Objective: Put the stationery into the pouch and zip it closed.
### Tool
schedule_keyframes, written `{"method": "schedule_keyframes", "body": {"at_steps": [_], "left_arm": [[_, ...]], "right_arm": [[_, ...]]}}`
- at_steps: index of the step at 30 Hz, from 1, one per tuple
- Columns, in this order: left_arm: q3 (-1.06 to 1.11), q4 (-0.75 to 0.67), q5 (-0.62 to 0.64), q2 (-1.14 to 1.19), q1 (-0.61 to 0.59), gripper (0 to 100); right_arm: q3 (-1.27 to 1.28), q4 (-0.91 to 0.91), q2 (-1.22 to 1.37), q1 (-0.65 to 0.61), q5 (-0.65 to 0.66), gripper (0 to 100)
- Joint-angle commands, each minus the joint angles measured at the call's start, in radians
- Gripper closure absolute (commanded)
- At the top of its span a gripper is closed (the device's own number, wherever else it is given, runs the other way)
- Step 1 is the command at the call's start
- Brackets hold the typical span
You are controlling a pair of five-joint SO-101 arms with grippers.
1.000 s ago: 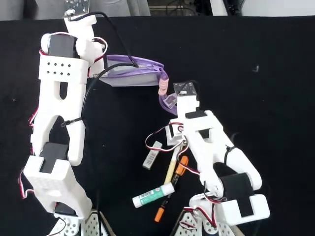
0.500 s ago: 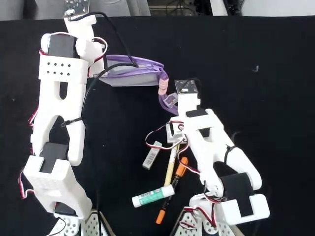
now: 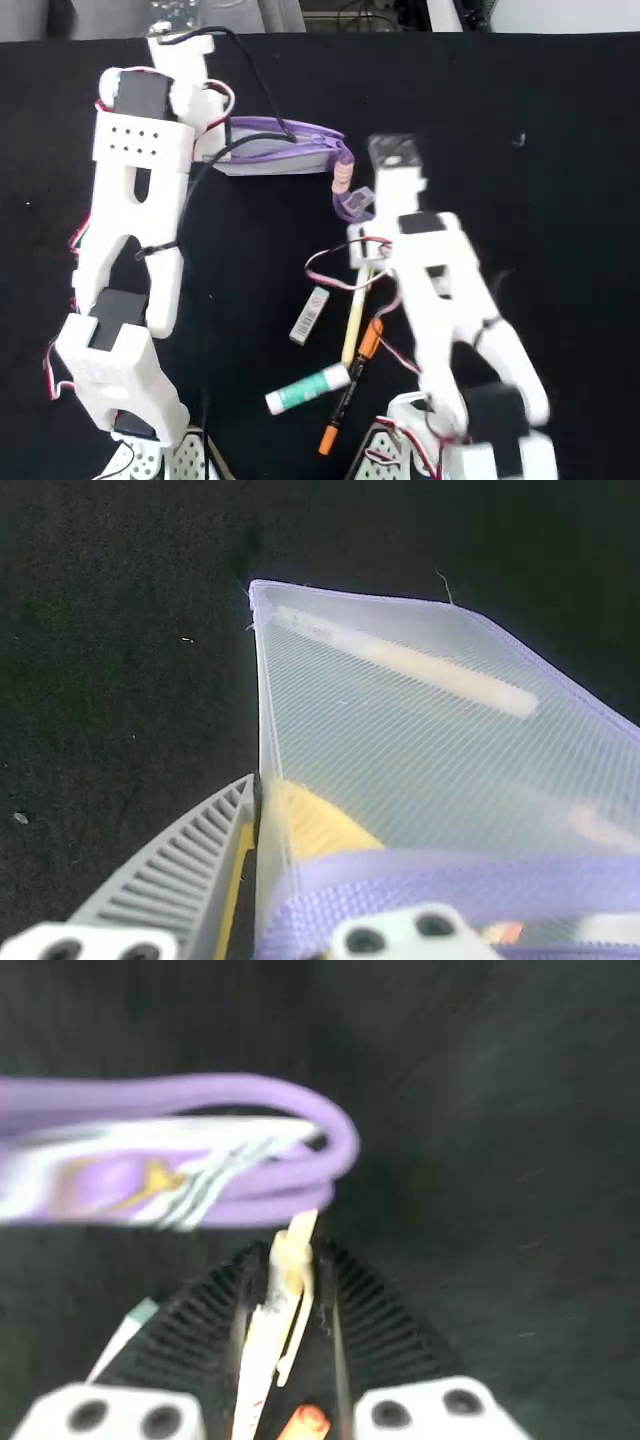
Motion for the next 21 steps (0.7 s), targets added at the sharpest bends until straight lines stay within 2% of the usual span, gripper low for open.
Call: {"method": "schedule_keyframes", "body": {"at_steps": [1,12,21], "left_arm": [[-0.008,0.015,0.017,-0.017,0.012,97],[0.021,0.015,0.02,-0.061,0.01,97],[0.033,0.014,0.018,-0.061,-0.038,97]], "right_arm": [[-0.068,0.008,-0.202,0.052,0.009,98.8],[-0.228,-0.014,-0.707,0.048,0.008,98.8],[-0.191,-0.215,-0.858,-0.101,0.008,98.8]]}}
